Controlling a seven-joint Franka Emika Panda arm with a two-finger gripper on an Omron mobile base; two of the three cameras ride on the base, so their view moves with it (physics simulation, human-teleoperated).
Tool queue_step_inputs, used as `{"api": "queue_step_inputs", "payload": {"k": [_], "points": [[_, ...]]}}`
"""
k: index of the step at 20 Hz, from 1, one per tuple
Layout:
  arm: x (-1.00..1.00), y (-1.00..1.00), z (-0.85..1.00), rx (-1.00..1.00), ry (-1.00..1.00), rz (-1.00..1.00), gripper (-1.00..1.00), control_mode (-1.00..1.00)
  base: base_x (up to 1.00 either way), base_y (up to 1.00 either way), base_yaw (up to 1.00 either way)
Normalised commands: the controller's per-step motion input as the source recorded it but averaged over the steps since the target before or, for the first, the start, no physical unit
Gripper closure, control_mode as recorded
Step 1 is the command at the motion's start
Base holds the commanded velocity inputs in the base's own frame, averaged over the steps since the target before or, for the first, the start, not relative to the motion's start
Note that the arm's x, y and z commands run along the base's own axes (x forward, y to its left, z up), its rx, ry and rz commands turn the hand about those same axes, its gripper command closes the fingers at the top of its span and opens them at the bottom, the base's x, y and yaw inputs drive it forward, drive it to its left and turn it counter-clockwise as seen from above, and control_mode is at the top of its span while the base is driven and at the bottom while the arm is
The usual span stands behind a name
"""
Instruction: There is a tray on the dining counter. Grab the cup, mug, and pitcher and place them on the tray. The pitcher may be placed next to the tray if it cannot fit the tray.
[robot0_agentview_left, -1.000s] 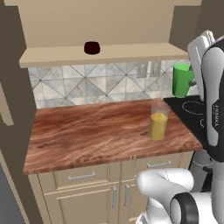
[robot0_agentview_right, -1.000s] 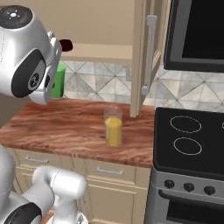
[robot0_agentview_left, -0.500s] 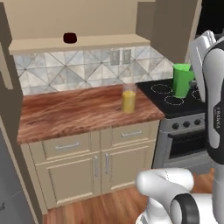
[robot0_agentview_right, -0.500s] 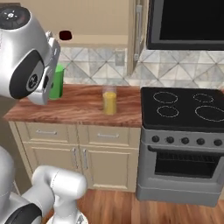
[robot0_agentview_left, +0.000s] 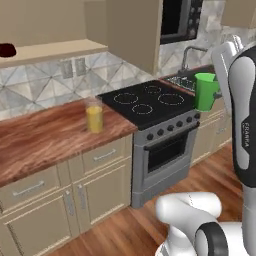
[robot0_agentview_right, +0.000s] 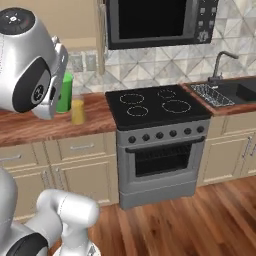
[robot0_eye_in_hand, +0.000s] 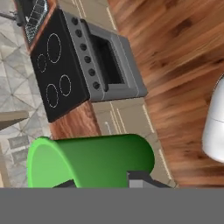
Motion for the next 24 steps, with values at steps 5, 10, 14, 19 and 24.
{"api": "queue_step_inputs", "payload": {"k": [5,10,14,19,24], "points": [[0.0,0.0,0.0,0.0,0.0,0.0,1.0,1.0,-0.68,0.0,-0.81],[0.0,0.0,0.0,0.0,0.0,0.0,1.0,1.0,-0.57,0.0,-0.89],[0.0,0.0,0.0,0.0,0.0,0.0,1.0,1.0,-0.42,0.0,-0.92],[0.0,0.0,0.0,0.0,0.0,0.0,1.0,1.0,-0.31,0.0,-0.94],[0.0,0.0,0.0,0.0,0.0,0.0,1.0,1.0,-0.15,0.0,-0.91]]}}
